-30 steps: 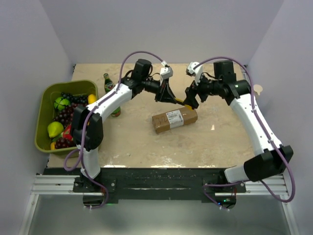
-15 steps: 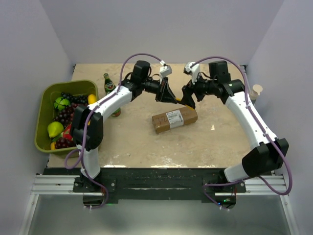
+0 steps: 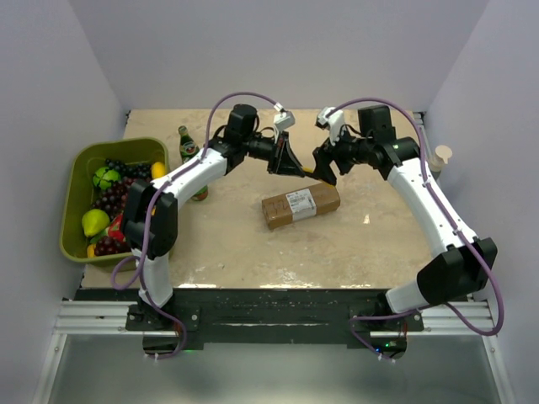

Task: Unpack the express box
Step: Pick up the knife from the center of the board.

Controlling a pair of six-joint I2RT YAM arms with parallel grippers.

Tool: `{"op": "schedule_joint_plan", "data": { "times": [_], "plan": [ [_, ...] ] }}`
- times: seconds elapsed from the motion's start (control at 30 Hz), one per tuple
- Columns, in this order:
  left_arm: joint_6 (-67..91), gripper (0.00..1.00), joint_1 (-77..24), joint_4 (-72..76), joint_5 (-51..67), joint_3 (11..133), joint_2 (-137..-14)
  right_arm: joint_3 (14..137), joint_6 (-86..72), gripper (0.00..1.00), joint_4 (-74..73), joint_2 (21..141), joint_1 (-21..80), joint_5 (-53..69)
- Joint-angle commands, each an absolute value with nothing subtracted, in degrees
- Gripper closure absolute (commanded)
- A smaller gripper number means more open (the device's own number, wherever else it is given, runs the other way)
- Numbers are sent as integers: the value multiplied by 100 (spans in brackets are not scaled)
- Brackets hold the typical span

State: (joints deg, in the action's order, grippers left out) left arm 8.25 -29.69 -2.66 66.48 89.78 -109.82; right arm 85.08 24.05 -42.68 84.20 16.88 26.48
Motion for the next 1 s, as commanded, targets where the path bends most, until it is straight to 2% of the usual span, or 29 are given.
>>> {"op": "schedule_joint_plan", "data": {
  "times": [0.0,0.23,0.57,0.73,0.97],
  "plan": [
    [1098,100,-2936,193,6803,8912,-10819,8499,2470,19,-4306,8227,1696,2452],
    [1204,100,-2918,360,6899,8895,-10837,8455,2391,20,-4219,8218,1696,2259],
    [1730,100,-2839,949,7198,8789,-10846,8560,2162,21,-4034,8411,1688,1266],
    [2390,100,-2707,1722,7321,8543,-10819,8605,2268,21,-4131,8464,1688,976],
    [2250,100,-2681,1626,7260,8534,-10810,8526,2276,21,-4122,8446,1679,607]
  ]
}}
